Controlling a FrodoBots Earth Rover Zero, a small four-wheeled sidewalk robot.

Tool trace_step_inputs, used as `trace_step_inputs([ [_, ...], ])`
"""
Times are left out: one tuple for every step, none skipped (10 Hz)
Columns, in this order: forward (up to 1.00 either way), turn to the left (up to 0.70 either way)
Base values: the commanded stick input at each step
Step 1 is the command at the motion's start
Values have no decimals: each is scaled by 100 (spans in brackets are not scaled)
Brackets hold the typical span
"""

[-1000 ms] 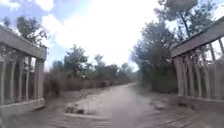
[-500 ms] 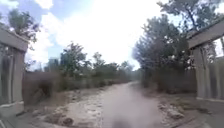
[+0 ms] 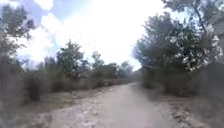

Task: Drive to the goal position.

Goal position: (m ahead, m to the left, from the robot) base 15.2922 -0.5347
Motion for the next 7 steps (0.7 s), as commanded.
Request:
trace_step_inputs([
  [85, 0],
  [85, 0],
  [85, 0],
  [85, 0],
  [85, 0],
  [85, 0],
  [85, 0],
])
